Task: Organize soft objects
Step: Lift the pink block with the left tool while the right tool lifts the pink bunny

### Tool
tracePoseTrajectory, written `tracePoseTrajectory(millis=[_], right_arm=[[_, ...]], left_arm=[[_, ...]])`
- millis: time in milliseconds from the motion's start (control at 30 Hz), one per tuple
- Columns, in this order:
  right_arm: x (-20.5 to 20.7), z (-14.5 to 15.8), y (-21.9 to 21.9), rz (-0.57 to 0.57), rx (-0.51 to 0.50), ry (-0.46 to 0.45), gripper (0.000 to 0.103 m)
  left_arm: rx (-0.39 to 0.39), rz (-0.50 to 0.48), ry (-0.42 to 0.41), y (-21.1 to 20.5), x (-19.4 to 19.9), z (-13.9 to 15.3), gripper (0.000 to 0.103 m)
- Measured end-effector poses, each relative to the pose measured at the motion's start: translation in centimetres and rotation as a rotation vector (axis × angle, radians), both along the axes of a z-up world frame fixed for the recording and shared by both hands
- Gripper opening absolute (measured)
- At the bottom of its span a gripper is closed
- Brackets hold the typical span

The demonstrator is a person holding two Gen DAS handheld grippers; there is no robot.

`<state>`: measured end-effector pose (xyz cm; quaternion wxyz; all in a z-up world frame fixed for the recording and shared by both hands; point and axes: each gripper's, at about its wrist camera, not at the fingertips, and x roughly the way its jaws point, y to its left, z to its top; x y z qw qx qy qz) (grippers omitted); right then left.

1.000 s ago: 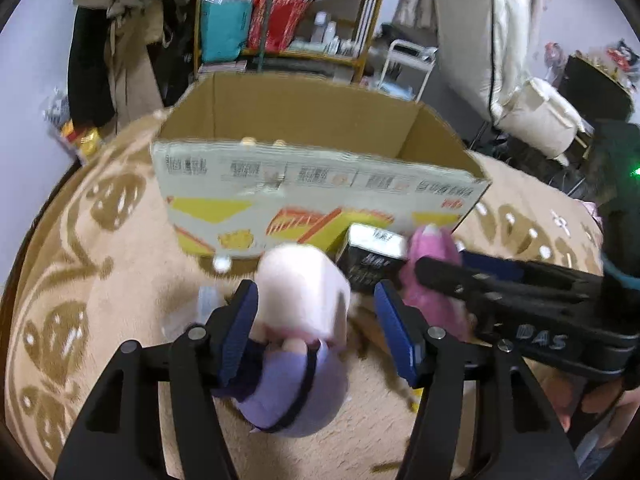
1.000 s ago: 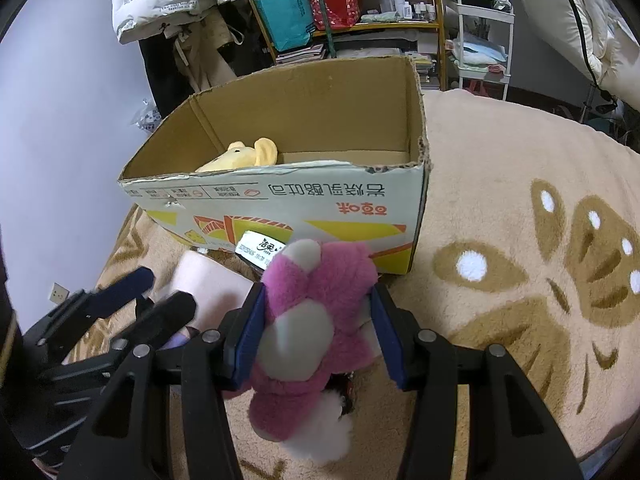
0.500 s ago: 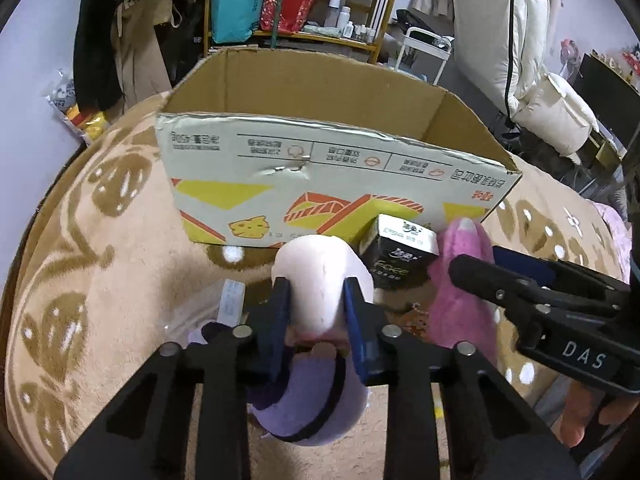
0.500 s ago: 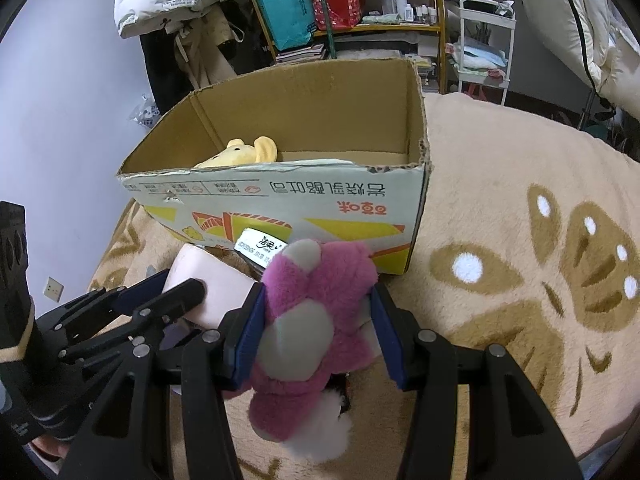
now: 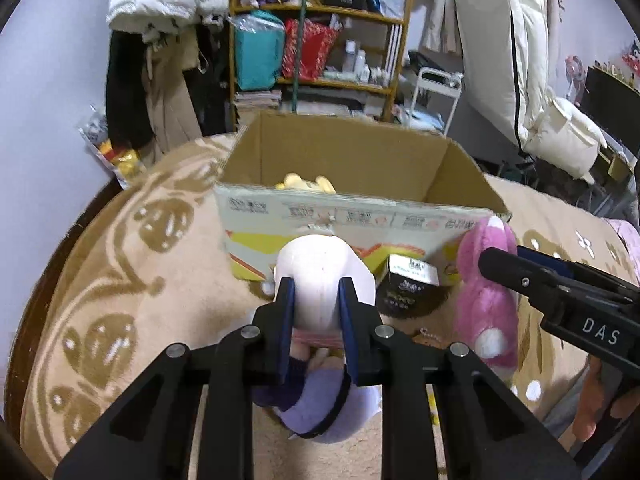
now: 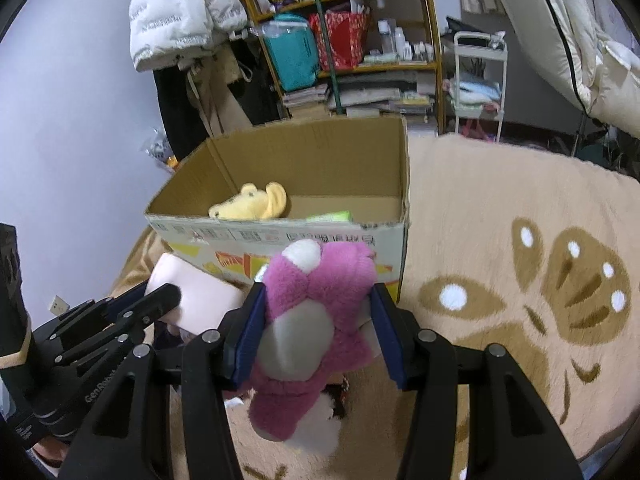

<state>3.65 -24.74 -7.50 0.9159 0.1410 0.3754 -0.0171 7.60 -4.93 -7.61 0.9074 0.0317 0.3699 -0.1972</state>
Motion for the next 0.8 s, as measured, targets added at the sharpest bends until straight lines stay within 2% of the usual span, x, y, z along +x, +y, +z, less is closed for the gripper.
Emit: tracePoseTrajectory(millis=[233, 800], right_arm=[[-0.5, 1.4, 0.1, 0.005, -0.024, -0.079, 0.055], [-1.7, 4.3, 0.1, -0.026, -0.070, -0.199, 0.055]], left_arm=[[-0.020, 0.023, -0.081, 0.8, -1.0, 1.9, 0.020], [-0.055, 0.070, -0.266, 2.4, -4.0, 6.1, 0.020]])
